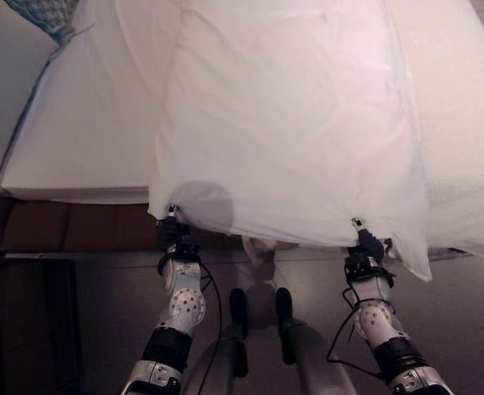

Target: Make the bed

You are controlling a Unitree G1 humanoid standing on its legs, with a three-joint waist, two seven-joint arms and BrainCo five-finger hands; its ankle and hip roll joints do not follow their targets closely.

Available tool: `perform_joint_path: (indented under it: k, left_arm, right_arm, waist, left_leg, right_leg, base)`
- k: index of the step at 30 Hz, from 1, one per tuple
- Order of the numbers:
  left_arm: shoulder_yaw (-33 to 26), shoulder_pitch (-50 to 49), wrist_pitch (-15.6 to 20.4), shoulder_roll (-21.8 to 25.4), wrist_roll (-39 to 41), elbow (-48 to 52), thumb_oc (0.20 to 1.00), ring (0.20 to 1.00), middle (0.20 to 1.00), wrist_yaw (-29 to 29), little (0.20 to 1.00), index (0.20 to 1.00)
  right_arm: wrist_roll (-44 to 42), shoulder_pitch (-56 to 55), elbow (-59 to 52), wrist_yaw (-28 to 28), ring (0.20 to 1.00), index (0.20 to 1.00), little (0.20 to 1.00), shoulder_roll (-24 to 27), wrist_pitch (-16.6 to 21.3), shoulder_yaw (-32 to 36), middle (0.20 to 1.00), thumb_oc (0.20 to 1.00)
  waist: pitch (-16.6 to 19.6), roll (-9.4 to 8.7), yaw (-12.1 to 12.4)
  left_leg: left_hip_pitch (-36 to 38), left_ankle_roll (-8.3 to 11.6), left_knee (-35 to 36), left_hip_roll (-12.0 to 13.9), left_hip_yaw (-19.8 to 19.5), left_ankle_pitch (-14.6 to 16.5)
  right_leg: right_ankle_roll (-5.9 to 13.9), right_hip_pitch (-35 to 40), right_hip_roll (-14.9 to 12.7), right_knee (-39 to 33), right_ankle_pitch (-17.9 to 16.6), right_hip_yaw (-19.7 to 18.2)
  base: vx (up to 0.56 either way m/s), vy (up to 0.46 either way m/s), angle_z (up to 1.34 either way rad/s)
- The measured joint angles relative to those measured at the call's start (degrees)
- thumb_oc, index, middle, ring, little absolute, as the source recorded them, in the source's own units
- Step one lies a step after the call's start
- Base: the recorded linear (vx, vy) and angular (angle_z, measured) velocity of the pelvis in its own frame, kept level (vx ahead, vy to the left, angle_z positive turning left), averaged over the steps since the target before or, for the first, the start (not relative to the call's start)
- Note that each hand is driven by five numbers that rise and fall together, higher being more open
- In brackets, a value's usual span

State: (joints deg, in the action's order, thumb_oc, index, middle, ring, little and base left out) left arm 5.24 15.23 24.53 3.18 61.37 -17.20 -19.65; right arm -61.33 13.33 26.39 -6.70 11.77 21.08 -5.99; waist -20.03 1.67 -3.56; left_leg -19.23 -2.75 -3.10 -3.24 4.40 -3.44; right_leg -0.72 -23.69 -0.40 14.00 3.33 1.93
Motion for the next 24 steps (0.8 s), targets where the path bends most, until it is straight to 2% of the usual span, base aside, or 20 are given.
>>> perform_joint_path:
  k: [4, 6, 7, 8, 9, 10, 11, 12, 13, 14, 15, 17, 18, 19, 21, 23, 24]
  left_arm:
    - [-1.21, 0.72, 0.03, -1.28, -0.19, -3.92, 0.2, 0.2, 0.2, -0.57, 0.2, 0.2]
    - [-2.02, 1.08, 0.04, -1.81, -1.82, -5.83, 0.2, 0.2, 0.2, -1.82, 0.2, 0.2]
    - [-2.63, 2.12, 0.06, -2.18, -3.83, -7.9, 0.2, 0.2, 0.2, -3.3, 0.2, 0.2]
    - [-2.84, 2.31, 0.1, -2.46, -4.45, -8.66, 0.2, 0.2, 0.2, -4.32, 0.2, 0.2]
    - [-3.41, 2.94, 0.23, -2.57, -5.77, -10.71, 0.2, 0.2, 0.2, -6.44, 0.2, 0.2]
    - [-4.09, 3.96, 0.36, -2.5, -7.33, -12.77, 0.2, 0.2, 0.2, -7.23, 0.2, 0.2]
    - [-5.07, 6.08, 0.79, -2.76, -8.87, -16.66, 0.2, 0.2, 0.2, -9.5, 0.2, 0.2]
    - [-6.72, 8.18, 0.96, -3.23, -9.6, -20.87, 0.2, 0.2, 0.2, -10.44, 0.2, 0.2]
    - [-7.06, 8.73, 0.97, -3.25, -9.6, -22.2, 0.2, 0.2, 0.2, -11.2, 0.2, 0.2]
    - [-7.39, 9.14, 1.35, -3.12, -10.74, -24.84, 0.2, 0.2, 0.2, -11.92, 0.2, 0.2]
    - [-7.65, 10.13, 1.25, -3.21, -11.04, -27.35, 0.2, 0.2, 0.2, -11.98, 0.2, 0.2]
    - [-7.72, 11.23, 1.16, -3.18, -12.75, -31.61, 0.2, 0.2, 0.2, -11.95, 0.2, 0.2]
    - [-8.37, 12.17, 0.91, -3.44, -13.26, -34.48, 0.2, 0.2, 0.2, -11.96, 0.2, 0.2]
    - [-8.74, 12.77, 0.88, -3.38, -13.36, -35.5, 0.2, 0.2, 0.2, -11.96, 0.2, 0.2]
    - [-8.76, 14.52, 0.8, -3.43, -13.52, -38.71, 0.2, 0.2, 0.2, -11.96, 0.2, 0.2]
    - [-8.79, 14.6, 0.53, -2.71, -14.4, -39.62, 0.2, 0.2, 0.2, -11.96, 0.2, 0.2]
    - [-8.79, 14.6, 0.52, -2.53, -14.85, -39.95, 0.2, 0.2, 0.2, -11.96, 0.2, 0.2]
  right_arm:
    - [0.43, 0.53, 3.73, 0.0, 0.2, 0.2, 0.2, -0.05, -0.09, -0.78, 0.2, 0.2]
    - [0.52, 0.72, 4.86, 0.23, 0.2, 0.2, 0.2, -0.17, -0.12, -0.81, 0.2, 0.2]
    - [0.75, 1.56, 6.96, 0.39, 0.2, 0.2, 0.2, -0.21, -0.35, -0.97, 0.2, 0.2]
    - [1.0, 1.95, 7.83, 0.38, 0.2, 0.2, 0.2, -0.29, -0.49, -1.06, 0.2, 0.2]
    - [1.17, 2.93, 9.38, 0.34, 0.2, 0.2, 0.2, -0.52, -0.57, -1.43, 0.2, 0.2]
    - [1.23, 3.55, 10.66, 0.37, 0.2, 0.2, 0.2, -0.83, -0.63, -1.58, 0.2, 0.2]
    - [1.52, 4.43, 12.65, 0.33, 0.2, 0.2, 0.2, -1.47, -1.05, -1.66, 0.2, 0.2]
    - [1.67, 5.52, 15.08, 0.21, 0.2, 0.2, 0.2, -2.22, -1.13, -1.65, 0.2, 0.2]
    - [1.7, 5.85, 15.64, -0.09, 0.2, 0.2, 0.2, -2.5, -1.46, -1.7, 0.2, 0.2]
    - [2.9, 6.6, 17.55, -0.22, 0.2, 0.2, 0.2, -2.72, -1.38, -2.11, 0.2, 0.2]
    - [3.92, 7.47, 18.89, -0.5, 0.2, 0.2, 0.2, -2.25, -1.58, -2.29, 0.2, 0.2]
    - [5.51, 8.2, 21.98, -0.73, 0.2, 0.2, 0.2, -1.88, -1.85, -2.5, 0.2, 0.2]
    - [6.6, 8.87, 24.36, -0.94, 0.2, 0.2, 0.2, -1.73, -2.59, -2.63, 0.2, 0.2]
    - [6.99, 9.13, 25.55, -0.94, 0.2, 0.2, 0.2, -1.96, -2.65, -2.62, 0.2, 0.2]
    - [8.33, 10.26, 29.49, -0.95, 0.2, 0.2, 0.2, -1.99, -3.42, -2.47, 0.2, 0.2]
    - [9.13, 10.74, 31.66, -0.6, 0.2, 0.2, 0.2, -2.41, -4.67, -2.68, 0.2, 0.2]
    - [9.55, 10.78, 32.05, -0.25, 0.2, 0.2, 0.2, -2.46, -5.0, -2.69, 0.2, 0.2]
  waist:
    - [-0.01, -0.01, -0.05]
    - [-0.4, -0.71, 0.18]
    - [-1.03, -2.05, 0.54]
    - [-1.01, -2.46, 1.25]
    - [-1.13, -2.96, 1.1]
    - [-0.98, -3.27, 1.2]
    - [-1.05, -3.74, 0.92]
    - [-0.99, -3.69, 0.73]
    - [-1.01, -3.67, 0.58]
    - [-0.96, -3.55, -0.16]
    - [-0.79, -3.1, -0.4]
    - [-0.51, -2.32, -0.36]
    - [-0.26, -1.14, -0.13]
    - [-0.24, -1.27, -0.39]
    - [-0.24, -1.28, 0.1]
    - [-0.26, -1.18, 0.39]
    - [-0.2, -1.09, 0.48]
  left_leg:
    - [-0.22, 0.92, -1.21, 0.23, -0.04, -0.22]
    - [-1.35, 2.07, -5.07, -0.12, -0.83, -0.09]
    - [-1.51, 3.25, -7.4, -0.73, -3.99, -0.49]
    - [-1.61, 4.02, -7.52, -0.84, -5.44, -0.77]
    - [-2.48, 5.68, -8.32, 0.04, -6.6, 0.18]
    - [-2.45, 6.31, -8.01, 1.23, -6.48, 0.89]
    - [-2.79, 8.44, -6.76, 5.0, -8.06, 1.53]
    - [-2.11, 8.8, -3.93, 8.19, -8.5, 1.64]
    - [-1.68, 8.87, -2.54, 10.11, -8.45, 1.71]
    - [-1.32, 9.29, -0.2, 12.43, -6.36, 1.97]
    - [-0.9, 9.24, 1.05, 13.45, -4.31, 1.96]
    - [-0.08, 8.99, 1.69, 12.74, -3.79, 1.75]
    - [1.9, 10.14, 1.94, 12.09, -2.06, -0.63]
    - [1.79, 10.62, 2.54, 11.86, -2.04, -1.5]
    - [1.92, 9.22, 2.69, 9.76, -1.38, -1.58]
    - [2.69, 8.86, 2.67, 7.75, -1.2, -1.47]
    - [2.69, 8.74, 2.64, 7.52, -1.21, -1.41]
  right_leg:
    - [-0.44, 0.76, 0.13, 0.0, 0.26, 0.69]
    - [-1.3, 0.98, -0.28, 1.33, 0.94, 1.01]
    - [-2.03, 0.89, -0.88, 2.81, 1.55, 0.04]
    - [-2.31, 0.77, -1.3, 3.14, 1.73, -0.31]
    - [-2.87, 0.68, -1.84, 2.61, 1.1, -0.62]
    - [-2.96, 0.7, -1.77, 1.71, 0.38, -0.54]
    - [-3.1, 0.72, -1.71, 0.52, -0.89, -0.27]
    - [-3.14, 0.74, -0.89, 0.17, -1.33, 0.05]
    - [-3.12, 0.63, -0.65, 0.2, -1.33, 0.22]
    - [-3.03, 0.31, -0.54, 0.12, -1.34, 1.1]
    - [-2.8, -0.04, -0.38, -0.17, -1.44, 1.89]
    - [-1.89, -0.14, -0.29, -0.77, -1.77, 1.9]
    - [-0.94, -0.13, 0.28, -0.69, -1.46, 1.89]
    - [-0.41, -0.33, -0.36, -0.41, -1.35, 1.93]
    - [0.94, -0.29, -2.34, -0.3, -1.19, 1.46]
    - [2.65, 0.6, -4.27, -0.84, -0.92, 0.28]
    - [2.87, 0.7, -4.51, -1.09, -1.01, 0.25]
  base:
    - [-0.02, -0.131, 0.13]
    - [-0.03, -0.063, 0.16]
    - [0.01, -0.003, -0.13]
    - [0.01, 0.014, -0.26]
    - [0.05, 0.073, -0.29]
    - [0.04, 0.118, -0.3]
    - [0.03, 0.254, -0.18]
    - [-0.02, 0.282, -0.1]
    - [-0.03, 0.223, -0.04]
    - [-0.01, 0.263, -0.06]
    - [0.03, 0.27, -0.07]
    - [0.03, 0.23, -0.12]
    - [0.05, 0.239, -0.05]
    - [0.07, 0.294, 0.08]
    - [0.05, 0.158, 0.15]
    - [0.06, 0.142, 0.02]
    - [0.07, 0.145, 0.03]
